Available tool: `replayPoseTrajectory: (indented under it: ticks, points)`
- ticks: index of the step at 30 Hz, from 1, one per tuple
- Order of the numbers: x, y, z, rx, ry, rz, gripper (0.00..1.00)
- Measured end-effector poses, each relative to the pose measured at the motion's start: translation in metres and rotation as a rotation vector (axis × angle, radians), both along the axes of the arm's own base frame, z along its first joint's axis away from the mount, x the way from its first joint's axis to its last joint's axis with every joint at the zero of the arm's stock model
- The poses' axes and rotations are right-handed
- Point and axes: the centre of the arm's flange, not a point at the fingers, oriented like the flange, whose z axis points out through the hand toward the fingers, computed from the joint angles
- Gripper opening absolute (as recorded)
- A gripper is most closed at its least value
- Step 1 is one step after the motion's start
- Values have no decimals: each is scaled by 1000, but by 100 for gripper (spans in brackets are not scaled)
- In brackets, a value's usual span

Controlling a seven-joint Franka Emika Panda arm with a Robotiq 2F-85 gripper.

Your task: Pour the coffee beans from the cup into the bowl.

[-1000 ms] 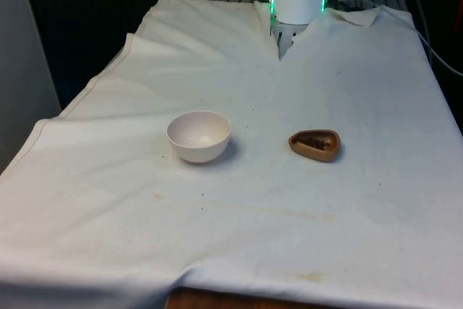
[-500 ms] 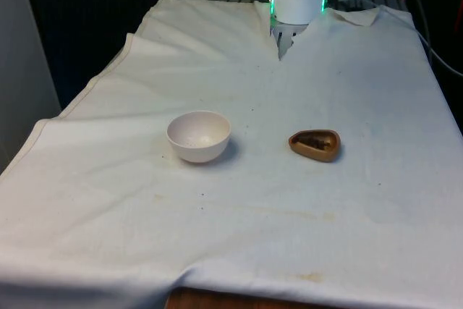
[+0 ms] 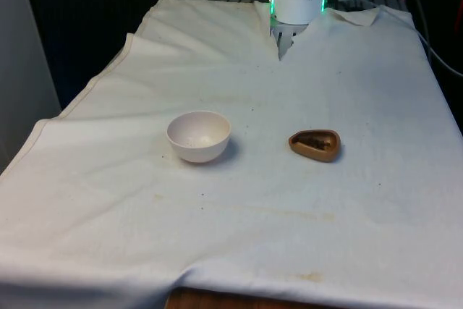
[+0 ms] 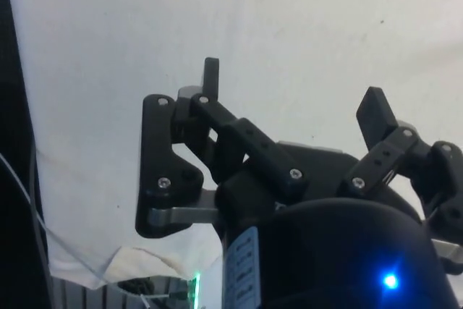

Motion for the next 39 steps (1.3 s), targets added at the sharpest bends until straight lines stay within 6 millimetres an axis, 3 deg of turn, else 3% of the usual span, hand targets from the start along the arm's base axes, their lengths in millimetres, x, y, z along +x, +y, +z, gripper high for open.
replayPoseTrajectory:
  ticks: [6,17,39]
  points:
    - [1,6,-8,5,-21,1,100]
    - [-8,-2,-32,5,-57,32,100]
    - [6,24,-88,27,-112,88,100]
